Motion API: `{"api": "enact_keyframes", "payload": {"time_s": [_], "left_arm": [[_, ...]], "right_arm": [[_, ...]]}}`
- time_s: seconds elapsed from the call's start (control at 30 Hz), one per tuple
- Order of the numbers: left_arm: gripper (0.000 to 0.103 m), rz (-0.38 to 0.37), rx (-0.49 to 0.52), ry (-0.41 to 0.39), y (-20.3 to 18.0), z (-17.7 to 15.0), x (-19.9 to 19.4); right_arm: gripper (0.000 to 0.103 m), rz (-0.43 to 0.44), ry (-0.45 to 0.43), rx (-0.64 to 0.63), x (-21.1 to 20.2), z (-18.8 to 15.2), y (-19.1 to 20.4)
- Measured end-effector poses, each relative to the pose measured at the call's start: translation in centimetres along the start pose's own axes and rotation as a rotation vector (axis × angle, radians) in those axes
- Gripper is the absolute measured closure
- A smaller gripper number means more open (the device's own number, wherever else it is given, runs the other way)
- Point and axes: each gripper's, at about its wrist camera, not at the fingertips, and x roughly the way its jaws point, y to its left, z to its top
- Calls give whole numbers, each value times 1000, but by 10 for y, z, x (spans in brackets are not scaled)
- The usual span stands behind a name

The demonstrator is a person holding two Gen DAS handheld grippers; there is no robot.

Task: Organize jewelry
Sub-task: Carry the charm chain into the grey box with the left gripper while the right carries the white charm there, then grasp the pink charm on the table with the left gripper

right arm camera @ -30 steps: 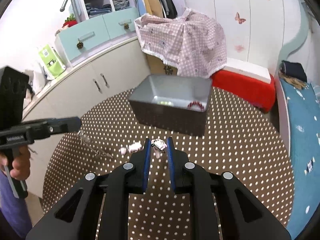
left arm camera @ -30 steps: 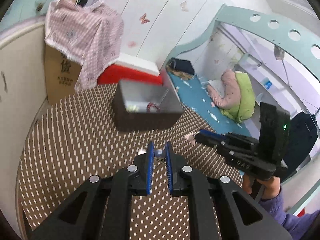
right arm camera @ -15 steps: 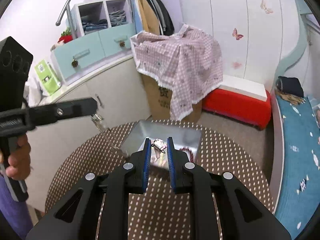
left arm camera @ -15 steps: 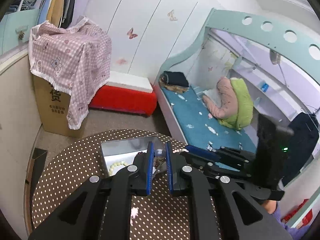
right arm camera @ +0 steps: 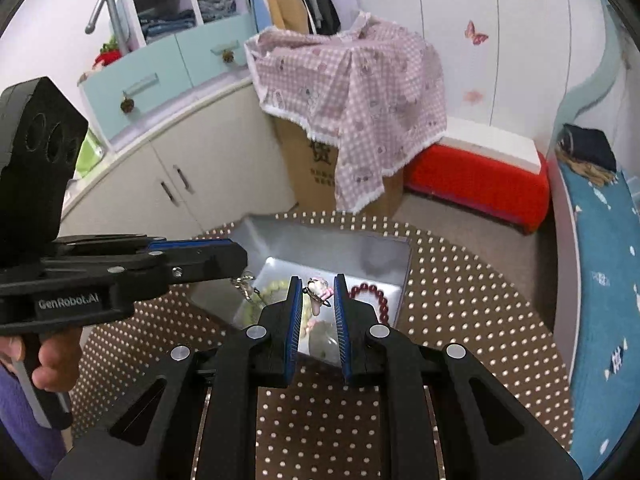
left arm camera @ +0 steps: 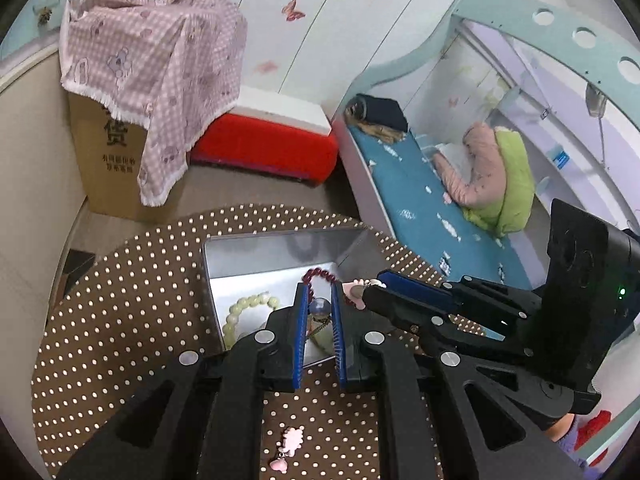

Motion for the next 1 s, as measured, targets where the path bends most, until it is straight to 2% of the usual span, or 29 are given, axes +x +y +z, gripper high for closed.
{"api": "enact_keyframes", "payload": {"time_s": [0.27,0.37,0.67,0.73,0.87,0.93,1.0], "left_arm": [[92,17,5,26,1,-5,6],[83,16,-8,29,1,-5,5],[78,22,-16,32,-3,-10,-1],[68,30,-20,22,-3,-12,-5],[65,35,-25,-5,-6,-17,-18],[57,49,-18,-22,-9,-20,-25],[54,60,-11,-52,-13,-26,-35]], "right_arm": [[86,1,24,8,11,-10,-1],[86,-2,26,8,13,-11,-1],[85,-5,17,9,8,-12,1],[85,-1,14,15,5,-12,1],[84,-5,-4,20,-7,-13,3],[84,-11,-15,23,-16,-14,4],[76,-17,-30,21,-26,-15,6]]}}
